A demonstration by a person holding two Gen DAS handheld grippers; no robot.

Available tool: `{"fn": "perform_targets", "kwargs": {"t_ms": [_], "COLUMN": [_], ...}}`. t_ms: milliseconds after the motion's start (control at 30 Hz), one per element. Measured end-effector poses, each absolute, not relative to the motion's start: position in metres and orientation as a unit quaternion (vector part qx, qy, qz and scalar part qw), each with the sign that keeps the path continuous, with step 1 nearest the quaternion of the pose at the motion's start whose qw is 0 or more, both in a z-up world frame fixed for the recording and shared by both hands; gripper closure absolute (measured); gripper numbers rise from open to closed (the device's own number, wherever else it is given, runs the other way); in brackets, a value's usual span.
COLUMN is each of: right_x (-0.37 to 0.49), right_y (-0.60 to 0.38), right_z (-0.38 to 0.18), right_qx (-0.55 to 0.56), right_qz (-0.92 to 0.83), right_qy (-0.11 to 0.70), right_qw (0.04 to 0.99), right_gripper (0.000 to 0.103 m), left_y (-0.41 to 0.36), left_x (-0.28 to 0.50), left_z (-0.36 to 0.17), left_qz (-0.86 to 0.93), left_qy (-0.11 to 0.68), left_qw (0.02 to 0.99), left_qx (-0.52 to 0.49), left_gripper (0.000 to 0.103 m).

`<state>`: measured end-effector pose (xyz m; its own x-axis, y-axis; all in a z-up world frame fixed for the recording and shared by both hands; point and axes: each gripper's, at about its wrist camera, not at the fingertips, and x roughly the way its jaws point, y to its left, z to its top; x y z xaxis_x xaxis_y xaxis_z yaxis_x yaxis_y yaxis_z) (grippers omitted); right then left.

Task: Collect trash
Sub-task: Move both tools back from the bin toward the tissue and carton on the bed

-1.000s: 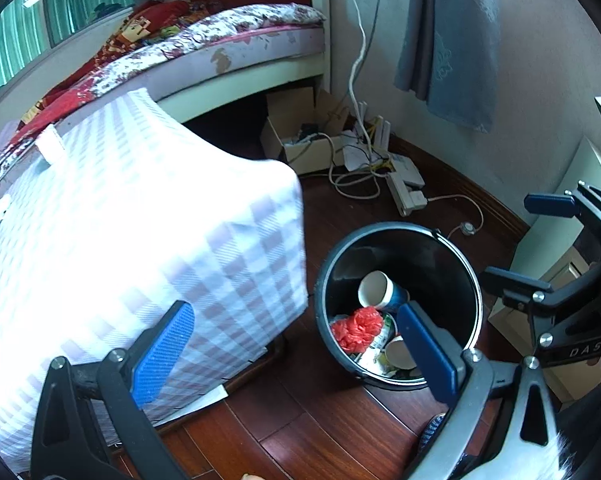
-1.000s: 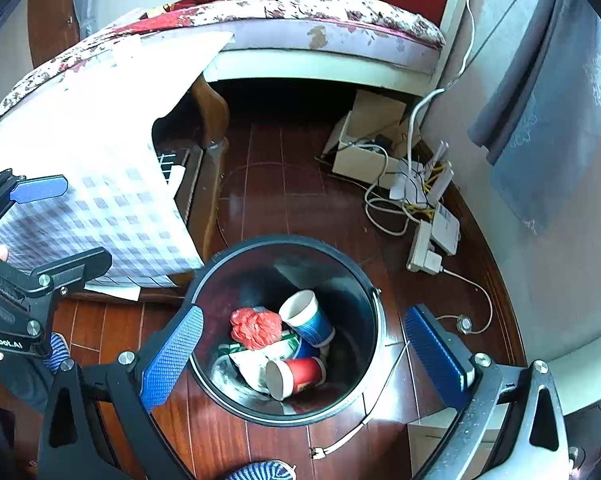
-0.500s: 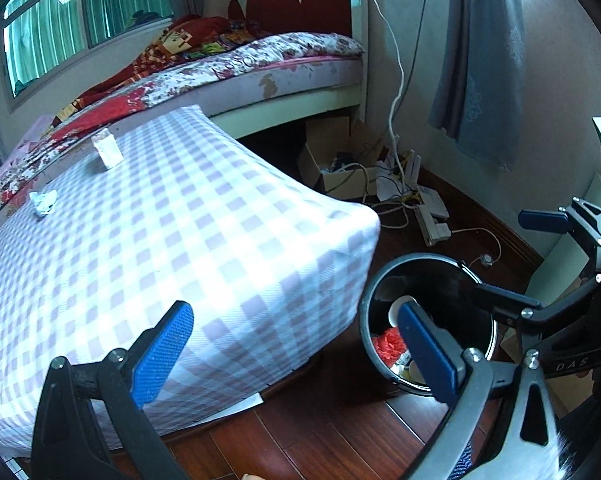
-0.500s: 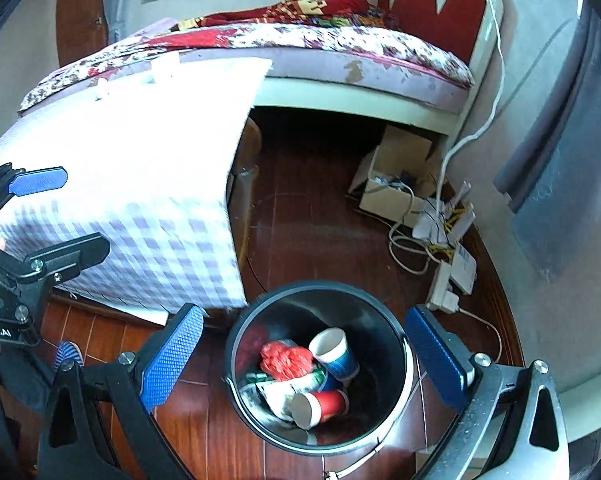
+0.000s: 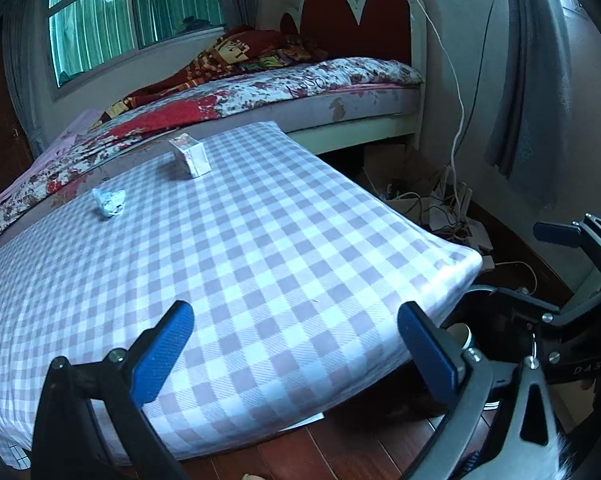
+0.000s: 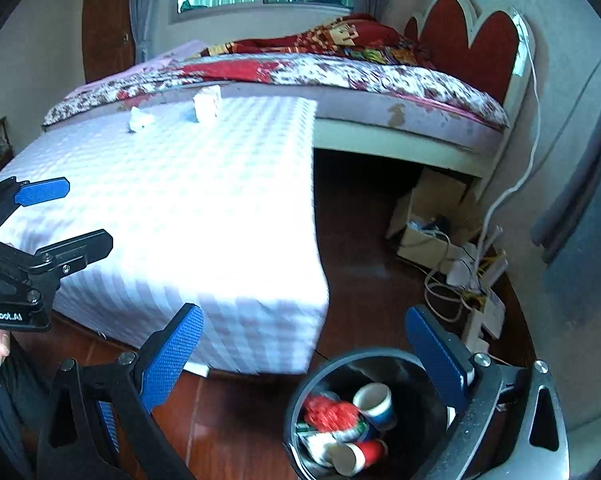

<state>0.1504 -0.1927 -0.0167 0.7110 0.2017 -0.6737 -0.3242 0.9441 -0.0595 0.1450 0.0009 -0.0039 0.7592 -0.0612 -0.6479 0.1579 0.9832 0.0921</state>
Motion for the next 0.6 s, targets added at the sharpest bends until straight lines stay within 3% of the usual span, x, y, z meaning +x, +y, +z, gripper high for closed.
{"fn": "perform_targets", "kwargs": {"t_ms": [600], "right_x": [0.209], "right_y": [-0.107], "right_z": [0.012], "right_qx": [-0.060], "right_qz": [0.190], "right_qy": [0.314], "right_qw": [0.928], "right_gripper": [0.001], "left_y": [0.140], "left_x": [0.191], "left_z": [0.004], "left_qz": [0.040], "left_qy": [0.350], "left_qw": [0.935], "left_qx": [0.049], "left_gripper": [0.001]}}
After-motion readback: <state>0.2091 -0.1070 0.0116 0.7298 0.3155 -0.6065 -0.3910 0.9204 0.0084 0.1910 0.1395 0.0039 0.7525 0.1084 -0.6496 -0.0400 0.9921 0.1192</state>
